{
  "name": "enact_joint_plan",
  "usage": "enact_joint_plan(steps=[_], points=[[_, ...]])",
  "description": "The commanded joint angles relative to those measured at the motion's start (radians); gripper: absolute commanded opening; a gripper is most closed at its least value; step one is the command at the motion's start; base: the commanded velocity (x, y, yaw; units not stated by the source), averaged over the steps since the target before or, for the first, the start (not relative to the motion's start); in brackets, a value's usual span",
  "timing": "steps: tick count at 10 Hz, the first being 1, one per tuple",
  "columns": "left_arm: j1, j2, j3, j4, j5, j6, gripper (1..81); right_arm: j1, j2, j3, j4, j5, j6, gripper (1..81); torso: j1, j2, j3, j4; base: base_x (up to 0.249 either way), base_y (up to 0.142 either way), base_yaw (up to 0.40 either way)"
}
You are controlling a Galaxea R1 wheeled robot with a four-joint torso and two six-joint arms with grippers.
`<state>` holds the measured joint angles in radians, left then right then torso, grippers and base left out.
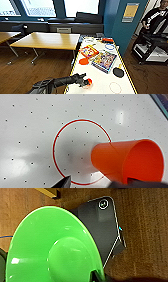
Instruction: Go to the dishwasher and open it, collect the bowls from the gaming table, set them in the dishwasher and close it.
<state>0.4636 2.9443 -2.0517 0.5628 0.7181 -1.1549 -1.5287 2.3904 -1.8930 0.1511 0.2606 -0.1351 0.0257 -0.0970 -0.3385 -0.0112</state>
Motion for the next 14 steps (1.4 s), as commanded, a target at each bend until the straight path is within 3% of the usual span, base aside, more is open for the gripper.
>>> enact_joint_plan(steps=[1, 2, 3, 5, 7, 9, 14], points=[[-0.13, 0.013, 0.019, 0.043, 0.035, -0.003, 81.1, 0.02, -0.043, 0.025, -0.019, -0.067, -0.004, 1.0, 0.0, 0.0, 0.0, 0.0, 0.0, 0.0, 0.0], [-0.116, 0.013, 0.021, 0.045, 0.034, -0.002, 81.1, 0.02, -0.043, 0.026, -0.019, -0.067, -0.004, 1.0, 0.0, 0.0, 0.0, 0.0, 0.0, 0.0, 0.0], [-0.104, 0.012, 0.025, 0.046, 0.034, 0.004, 1.0, 0.024, -0.041, 0.026, -0.019, -0.067, -0.004, 1.0, 0.0, 0.0, 0.0, 0.0, 0.0, 0.0, 0.0], [-0.101, -0.005, 0.073, 0.077, 0.034, 0.004, 1.0, 0.026, -0.041, 0.026, -0.018, -0.077, -0.004, 1.0, 0.0, 0.0, 0.0, 0.0, 0.0, 0.0, 0.0], [-0.134, -0.081, 0.241, 0.112, 0.021, 0.001, 1.0, 0.026, -0.041, 0.031, -0.019, -0.078, -0.004, 1.0, 0.0, 0.0, 0.0, 0.0, 0.0, 0.0, 0.0], [-0.165, -0.182, 0.431, 0.181, 0.0, -0.005, 1.0, 0.026, -0.044, 0.039, -0.021, -0.078, -0.006, 1.0, 0.0, 0.0, 0.0, 0.0, 0.0, 0.0, 0.0], [-0.162, -0.468, 0.708, 0.206, -0.023, -0.002, 1.0, 0.026, -0.049, 0.046, -0.021, -0.077, -0.006, 1.0, 0.0, 0.0, 0.0, 0.0, 0.0, 0.0, 0.0]])
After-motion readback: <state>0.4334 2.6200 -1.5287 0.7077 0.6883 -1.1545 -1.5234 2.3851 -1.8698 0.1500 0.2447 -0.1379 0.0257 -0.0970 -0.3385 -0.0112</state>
